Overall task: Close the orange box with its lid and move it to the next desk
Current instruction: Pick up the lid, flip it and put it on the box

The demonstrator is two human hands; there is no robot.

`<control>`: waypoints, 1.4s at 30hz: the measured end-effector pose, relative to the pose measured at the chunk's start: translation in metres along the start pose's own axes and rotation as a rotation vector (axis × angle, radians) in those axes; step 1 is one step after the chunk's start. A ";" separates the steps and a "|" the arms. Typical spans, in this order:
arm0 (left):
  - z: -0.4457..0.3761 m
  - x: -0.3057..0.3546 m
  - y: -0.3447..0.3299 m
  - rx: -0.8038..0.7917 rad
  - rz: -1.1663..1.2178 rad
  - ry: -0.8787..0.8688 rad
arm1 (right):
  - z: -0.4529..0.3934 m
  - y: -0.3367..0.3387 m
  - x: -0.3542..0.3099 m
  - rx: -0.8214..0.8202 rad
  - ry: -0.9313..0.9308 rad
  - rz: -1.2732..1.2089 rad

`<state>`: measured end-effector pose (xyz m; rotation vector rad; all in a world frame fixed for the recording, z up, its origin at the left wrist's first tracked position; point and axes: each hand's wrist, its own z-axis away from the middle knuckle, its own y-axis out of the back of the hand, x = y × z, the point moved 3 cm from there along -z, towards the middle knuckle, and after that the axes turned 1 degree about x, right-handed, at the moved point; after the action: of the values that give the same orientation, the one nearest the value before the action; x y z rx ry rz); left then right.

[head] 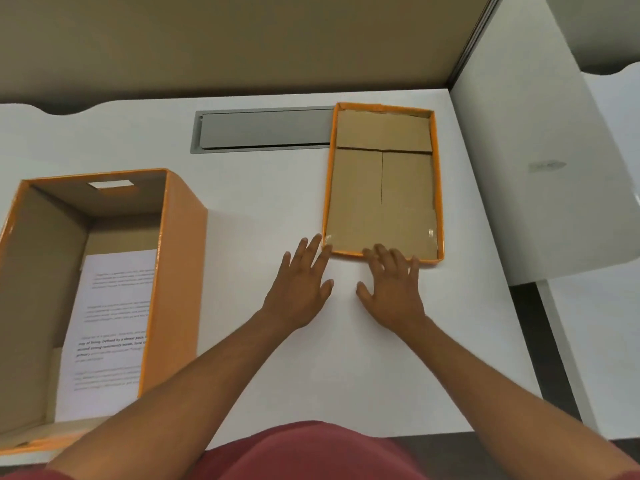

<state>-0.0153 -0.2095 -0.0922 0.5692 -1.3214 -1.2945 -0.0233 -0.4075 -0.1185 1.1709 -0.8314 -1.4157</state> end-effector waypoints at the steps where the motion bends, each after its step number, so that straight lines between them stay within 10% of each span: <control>1: 0.002 0.002 -0.003 0.012 0.022 0.022 | 0.017 -0.004 -0.003 0.015 0.019 -0.002; 13: -0.013 0.011 -0.041 -0.111 -0.189 -0.023 | 0.100 -0.016 -0.009 0.089 0.016 -0.134; 16: -0.013 0.013 -0.045 -0.121 -0.181 -0.017 | 0.068 0.009 0.016 0.249 -0.168 -0.234; 25: -0.011 0.014 -0.041 -0.150 -0.236 -0.019 | 0.011 0.059 0.064 0.058 -0.656 -0.950; 42: 0.024 0.046 0.047 0.234 0.865 0.399 | 0.042 0.162 -0.037 0.309 -0.258 -1.195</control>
<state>-0.0315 -0.2293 -0.0270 0.3194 -1.1751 -0.3012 -0.0177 -0.4067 0.0527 1.8925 -0.4983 -2.4930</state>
